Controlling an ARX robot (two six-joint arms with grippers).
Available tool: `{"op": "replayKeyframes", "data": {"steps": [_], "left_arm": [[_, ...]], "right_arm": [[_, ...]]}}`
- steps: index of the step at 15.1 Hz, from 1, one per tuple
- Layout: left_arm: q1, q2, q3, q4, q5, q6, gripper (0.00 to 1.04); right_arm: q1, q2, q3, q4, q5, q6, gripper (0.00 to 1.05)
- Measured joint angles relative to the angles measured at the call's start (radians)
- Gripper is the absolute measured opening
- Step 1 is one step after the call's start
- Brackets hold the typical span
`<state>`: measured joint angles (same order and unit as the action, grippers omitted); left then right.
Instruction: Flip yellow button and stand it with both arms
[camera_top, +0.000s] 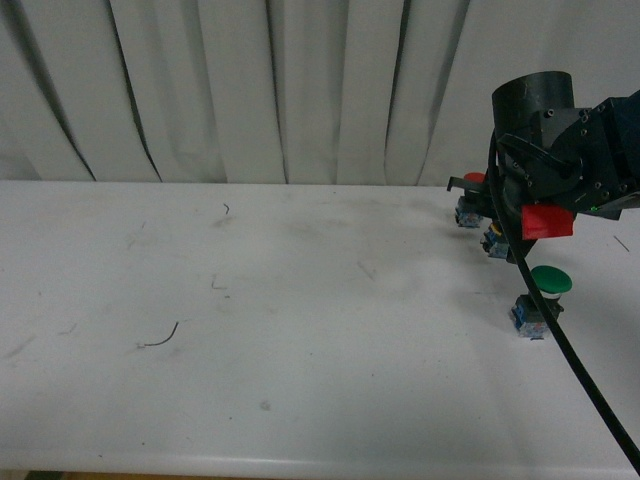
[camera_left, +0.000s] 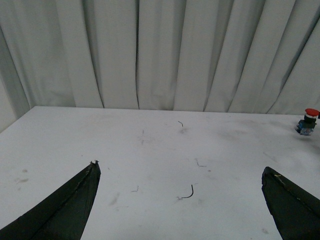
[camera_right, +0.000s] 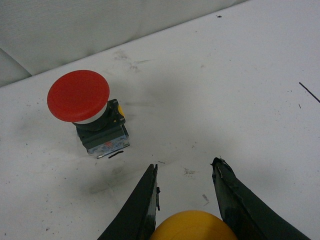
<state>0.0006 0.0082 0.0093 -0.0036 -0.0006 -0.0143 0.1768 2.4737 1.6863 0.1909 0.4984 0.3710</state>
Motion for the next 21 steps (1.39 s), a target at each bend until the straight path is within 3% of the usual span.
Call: {"op": "replayKeyframes", "data": {"steps": [5,6,11,12,17,21], "left_arm": [[0.0,0.0,0.0,0.0,0.0,0.0,0.98],[0.0,0.0,0.0,0.0,0.0,0.0,0.98],[0.0,0.0,0.0,0.0,0.0,0.0,0.98],[0.0,0.0,0.0,0.0,0.0,0.0,0.98],[0.0,0.0,0.0,0.0,0.0,0.0,0.98],[0.0,0.0,0.0,0.0,0.0,0.0,0.98]], "right_arm": [[0.0,0.024,0.009,-0.041,0.0,0.002,0.32],[-0.001,0.024,0.009,-0.04,0.0,0.002,0.39],[-0.002,0.024,0.011,-0.041,-0.002,0.003,0.96],[-0.002,0.024,0.012,-0.032,-0.006,0.006,1.0],[-0.011,-0.046,-0.038,0.05,-0.072,-0.003,0.98],[-0.043,-0.317,-0.268,0.229,-0.164,-0.057,0.98]]}}
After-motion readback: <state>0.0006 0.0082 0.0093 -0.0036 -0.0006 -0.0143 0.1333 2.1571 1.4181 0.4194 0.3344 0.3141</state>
